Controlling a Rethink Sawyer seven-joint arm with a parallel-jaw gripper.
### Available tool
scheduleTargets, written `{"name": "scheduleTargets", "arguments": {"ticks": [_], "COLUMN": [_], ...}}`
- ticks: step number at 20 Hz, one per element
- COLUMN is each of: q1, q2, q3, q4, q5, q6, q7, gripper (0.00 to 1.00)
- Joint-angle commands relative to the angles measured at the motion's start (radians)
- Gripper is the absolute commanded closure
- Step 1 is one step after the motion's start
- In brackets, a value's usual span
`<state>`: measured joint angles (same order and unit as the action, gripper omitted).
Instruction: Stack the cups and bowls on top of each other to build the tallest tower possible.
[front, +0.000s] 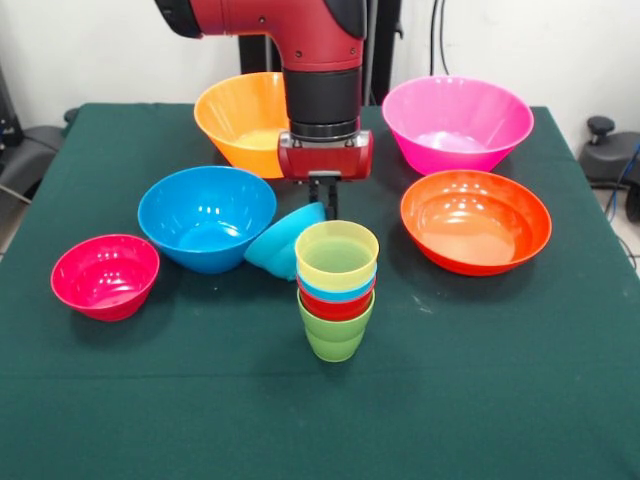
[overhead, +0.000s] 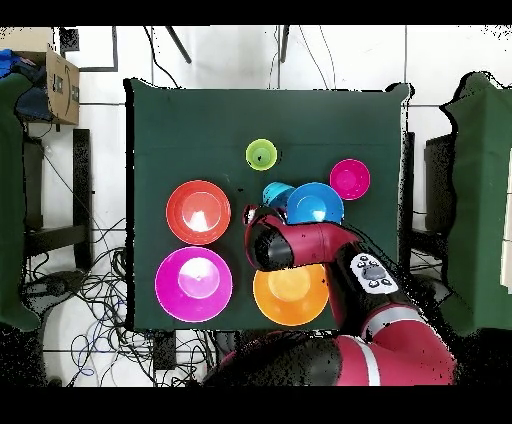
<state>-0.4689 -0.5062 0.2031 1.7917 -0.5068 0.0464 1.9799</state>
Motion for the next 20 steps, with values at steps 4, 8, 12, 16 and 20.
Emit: {"name": "scheduleTargets", "arguments": {"ticks": [4, 8, 12, 16, 20], "q1": [0.058, 0.058, 0.051, 0.040, 0.041], "q2": [-0.082, -0.108, -0.132, -0.170, -0.212], "q3": [-0.043, -0.039, -0.010, 0.042, 0.083], "q4": [0.022, 0.038, 0.047, 0.057, 0.045], "q5": [0.117, 0.154, 0.187, 0.228, 0.290], "q6": [0.302, 0.358, 0.391, 0.417, 0.494], "q7": [0.082, 0.088, 0.078, 0.056, 0.033], "gripper": [1.00, 1.00, 1.00, 1.00, 1.00]}}
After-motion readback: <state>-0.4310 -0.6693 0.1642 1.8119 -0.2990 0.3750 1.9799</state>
